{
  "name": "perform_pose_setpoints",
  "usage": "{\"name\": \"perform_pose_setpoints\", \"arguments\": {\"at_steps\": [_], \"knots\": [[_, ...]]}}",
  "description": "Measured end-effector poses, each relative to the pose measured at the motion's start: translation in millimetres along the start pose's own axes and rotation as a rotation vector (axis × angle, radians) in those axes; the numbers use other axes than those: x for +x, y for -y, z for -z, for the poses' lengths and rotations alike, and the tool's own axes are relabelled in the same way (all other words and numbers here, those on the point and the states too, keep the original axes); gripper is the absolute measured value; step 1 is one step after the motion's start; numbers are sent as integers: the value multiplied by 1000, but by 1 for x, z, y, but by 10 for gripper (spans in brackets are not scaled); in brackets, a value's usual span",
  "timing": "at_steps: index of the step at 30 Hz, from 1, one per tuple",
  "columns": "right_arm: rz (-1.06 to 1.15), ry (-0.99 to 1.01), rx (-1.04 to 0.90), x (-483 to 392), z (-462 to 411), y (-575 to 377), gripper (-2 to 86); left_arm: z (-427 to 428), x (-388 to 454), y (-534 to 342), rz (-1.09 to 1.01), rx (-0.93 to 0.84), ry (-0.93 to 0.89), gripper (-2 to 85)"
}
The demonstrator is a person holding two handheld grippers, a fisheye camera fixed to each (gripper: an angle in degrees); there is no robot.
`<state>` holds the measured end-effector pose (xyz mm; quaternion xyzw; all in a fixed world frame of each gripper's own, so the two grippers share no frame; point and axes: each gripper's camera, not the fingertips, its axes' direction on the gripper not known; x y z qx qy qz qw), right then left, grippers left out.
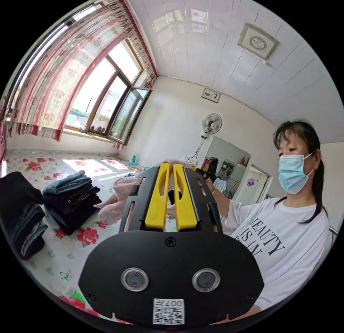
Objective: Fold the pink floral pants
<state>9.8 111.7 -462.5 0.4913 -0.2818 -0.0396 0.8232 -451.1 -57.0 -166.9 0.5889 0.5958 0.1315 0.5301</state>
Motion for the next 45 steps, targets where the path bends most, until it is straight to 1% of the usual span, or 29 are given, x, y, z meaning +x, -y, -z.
{"name": "perform_pose_setpoints", "arguments": {"at_steps": [3, 5, 6, 8, 9, 11, 14, 17, 19, 21, 23, 24, 26, 27, 28, 30, 31, 33, 35, 37, 39, 41, 43, 45], "knots": [[-35, 68, -61, -4, -15, -52, -4, 4, 16, -63, 21, -32, 38, -8], [-105, 66, -161, -9, -44, -116, -4, 0, 12, -138, 133, -89, 74, -8], [-130, 58, -198, -11, -52, -135, -4, -1, 8, -160, 190, -109, 86, -8], [-312, 66, -329, -9, -88, -216, -4, -8, 2, -250, 429, -208, 160, -8], [-373, 82, -358, -7, -96, -237, -4, -9, 2, -270, 492, -223, 172, -8], [-608, 159, -426, -1, -115, -309, -4, -13, 9, -327, 664, -280, 203, -8], [-741, 239, -416, 9, -109, -351, -3, -17, 18, -335, 695, -266, 191, -8], [-746, 306, -343, 44, -94, -347, -3, -28, 9, -308, 642, -241, 181, -8], [-714, 304, -329, 77, -93, -332, -2, -44, -7, -285, 605, -254, 212, -7], [-689, 290, -333, 118, -100, -310, 0, -61, -31, -259, 574, -256, 266, -4], [-655, 232, -337, 181, -119, -273, 6, -87, -76, -221, 527, -249, 361, 4], [-660, 205, -332, 198, -125, -265, 10, -94, -89, -214, 518, -250, 387, 12], [-722, 120, -310, 262, -151, -248, 31, -117, -145, -202, 580, -279, 460, 60], [-743, 95, -325, 276, -158, -250, 37, -120, -158, -203, 623, -290, 474, 76], [-806, 38, -382, 301, -170, -261, 45, -122, -181, -211, 711, -310, 496, 100], [-894, -12, -414, 321, -177, -290, 57, -118, -195, -229, 763, -302, 522, 114], [-934, 1, -404, 325, -176, -313, 66, -112, -195, -245, 764, -288, 530, 115], [-985, 28, -413, 323, -174, -351, 77, -101, -193, -275, 782, -329, 528, 117], [-1088, 41, -455, 321, -170, -404, 85, -84, -183, -328, 872, -392, 504, 121], [-1142, 51, -474, 326, -168, -431, 87, -74, -165, -367, 937, -404, 471, 124], [-1152, 42, -493, 333, -168, -443, 88, -70, -147, -399, 1007, -430, 438, 128], [-1144, 88, -523, 342, -177, -450, 85, -71, -130, -425, 1086, -411, 369, 132], [-1117, 124, -594, 342, -191, -453, 78, -82, -131, -439, 1145, -405, 292, 132], [-1063, 86, -647, 335, -199, -453, 65, -92, -141, -445, 1167, -423, 292, 123]]}}
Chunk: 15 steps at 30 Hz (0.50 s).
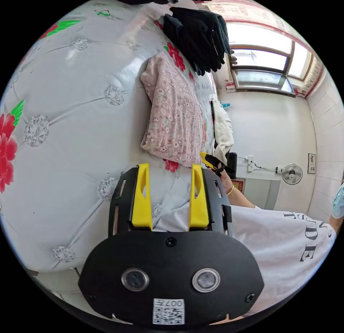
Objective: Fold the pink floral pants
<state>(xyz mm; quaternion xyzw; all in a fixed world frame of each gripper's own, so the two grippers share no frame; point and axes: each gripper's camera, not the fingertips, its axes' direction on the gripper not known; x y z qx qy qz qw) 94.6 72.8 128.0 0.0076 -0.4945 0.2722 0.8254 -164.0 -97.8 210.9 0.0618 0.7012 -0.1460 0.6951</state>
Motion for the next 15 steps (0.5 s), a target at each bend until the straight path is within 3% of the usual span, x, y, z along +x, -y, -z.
{"name": "perform_pose_setpoints", "arguments": {"at_steps": [4, 6, 8, 12, 15], "knots": [[86, 104, -178, -11, -32, -11, 44, 26, -27, 38, 123, 133, 86, 11], [127, 208, -251, -20, -45, -21, 44, 54, -35, 53, 100, 201, 60, 3], [197, 188, -303, -35, -48, -30, 53, 91, -42, 64, 77, 261, 105, 2], [248, 129, -257, -25, -3, -22, 76, 130, -46, 55, 23, 286, 161, 44], [203, 17, -61, 8, 59, 1, 94, 116, -42, 38, -32, 182, 110, 81]]}}
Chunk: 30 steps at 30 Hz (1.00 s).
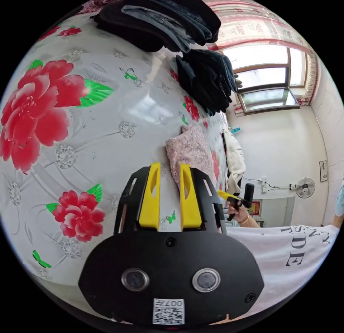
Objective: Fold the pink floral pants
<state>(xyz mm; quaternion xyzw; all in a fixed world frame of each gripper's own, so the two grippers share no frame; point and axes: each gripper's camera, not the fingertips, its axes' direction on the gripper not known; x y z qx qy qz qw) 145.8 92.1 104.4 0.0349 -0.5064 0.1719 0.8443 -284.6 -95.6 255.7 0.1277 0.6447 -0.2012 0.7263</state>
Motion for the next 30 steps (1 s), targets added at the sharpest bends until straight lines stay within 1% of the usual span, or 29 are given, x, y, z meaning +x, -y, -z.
{"name": "perform_pose_setpoints", "arguments": {"at_steps": [2, 4, 5, 7, 8, 10, 11, 13, 15, 16, 17, 19, 22, 25, 27, 29, 30], "knots": [[-104, -8, 107, 43, 34, 15, 108, -32, 11, -18, -21, -103, -41, 109], [-163, 17, 120, 73, 39, 22, 114, -59, 15, -28, -2, -162, -70, 131], [-200, 57, 90, 91, 32, 23, 115, -72, 17, -32, 14, -169, -108, 139], [-208, 46, 169, 98, 38, 14, 113, -91, 21, -32, 32, -188, -172, 143], [-190, 135, 188, 100, 36, 9, 113, -101, 27, -30, 9, -209, -186, 144], [-185, 257, 95, 102, 14, 6, 110, -110, 32, -25, -35, -243, -133, 124], [-178, 236, 99, 97, 7, 0, 106, -114, 29, -20, -28, -270, -94, 98], [-178, 195, 130, 90, 3, -9, 99, -114, 24, -14, -13, -284, -126, 67], [-189, 258, 68, 91, -10, -11, 91, -109, 25, -10, -12, -277, -164, 52], [-189, 316, -4, 91, -23, -11, 86, -102, 29, -6, -25, -263, -177, 47], [-176, 343, -36, 87, -29, -13, 81, -92, 33, -1, -32, -238, -186, 44], [-150, 345, -45, 77, -28, -15, 75, -76, 38, 7, -35, -213, -212, 41], [-158, 443, -5, 64, -13, -11, 63, -47, 54, 28, -49, -158, -303, 37], [-122, 547, 105, 37, 21, 21, 54, -18, 82, 69, -111, -121, -352, 34], [-50, 588, 155, 8, 42, 58, 50, 3, 105, 105, -169, -102, -371, 33], [107, 574, 196, -51, 71, 118, 46, 45, 144, 161, -270, -67, -378, 32], [151, 567, 209, -68, 79, 133, 45, 59, 156, 175, -307, -50, -379, 32]]}}
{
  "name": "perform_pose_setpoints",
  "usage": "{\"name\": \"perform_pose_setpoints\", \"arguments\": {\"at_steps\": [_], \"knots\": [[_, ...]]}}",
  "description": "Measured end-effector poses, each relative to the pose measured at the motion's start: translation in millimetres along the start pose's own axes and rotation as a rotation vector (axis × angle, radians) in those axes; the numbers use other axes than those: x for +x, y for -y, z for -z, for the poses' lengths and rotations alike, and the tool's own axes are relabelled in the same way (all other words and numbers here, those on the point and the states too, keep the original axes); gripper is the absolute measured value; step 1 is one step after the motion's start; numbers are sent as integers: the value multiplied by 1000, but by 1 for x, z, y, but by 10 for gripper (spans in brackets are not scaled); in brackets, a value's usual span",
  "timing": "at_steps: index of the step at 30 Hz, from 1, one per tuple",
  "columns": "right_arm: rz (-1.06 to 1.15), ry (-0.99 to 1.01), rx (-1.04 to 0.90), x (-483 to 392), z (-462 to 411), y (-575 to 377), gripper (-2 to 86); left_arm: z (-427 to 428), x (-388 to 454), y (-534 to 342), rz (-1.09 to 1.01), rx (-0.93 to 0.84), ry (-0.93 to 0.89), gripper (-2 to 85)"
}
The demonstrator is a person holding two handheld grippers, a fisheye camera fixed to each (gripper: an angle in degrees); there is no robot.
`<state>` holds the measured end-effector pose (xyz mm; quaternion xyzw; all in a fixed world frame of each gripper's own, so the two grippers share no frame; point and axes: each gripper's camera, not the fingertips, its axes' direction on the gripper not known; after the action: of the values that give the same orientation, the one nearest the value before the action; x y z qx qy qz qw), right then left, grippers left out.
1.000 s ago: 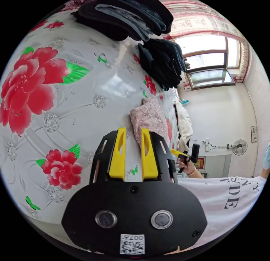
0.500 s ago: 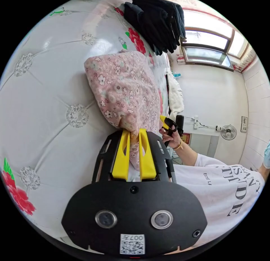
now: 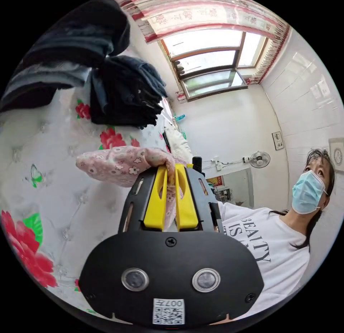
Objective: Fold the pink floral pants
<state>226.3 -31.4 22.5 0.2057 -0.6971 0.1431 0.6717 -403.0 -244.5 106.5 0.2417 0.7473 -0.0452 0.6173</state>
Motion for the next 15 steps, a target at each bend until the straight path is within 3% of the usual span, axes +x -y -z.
{"name": "perform_pose_setpoints", "arguments": {"at_steps": [4, 7, 9, 13, 15], "knots": [[289, 23, 68, -112, -52, 111, 44, 91, 89, 104, -218, 124, 47, 31], [383, 17, 127, -162, -111, 176, 48, 157, 115, 155, -250, 235, 133, 35], [348, 3, 147, -165, -157, 208, 52, 189, 105, 177, -216, 285, 179, 41], [185, -272, 83, -112, -271, 243, 59, 233, 6, 190, 131, 290, 573, 82], [105, -336, 37, -73, -299, 233, 60, 240, -33, 166, 236, 315, 647, 95]]}}
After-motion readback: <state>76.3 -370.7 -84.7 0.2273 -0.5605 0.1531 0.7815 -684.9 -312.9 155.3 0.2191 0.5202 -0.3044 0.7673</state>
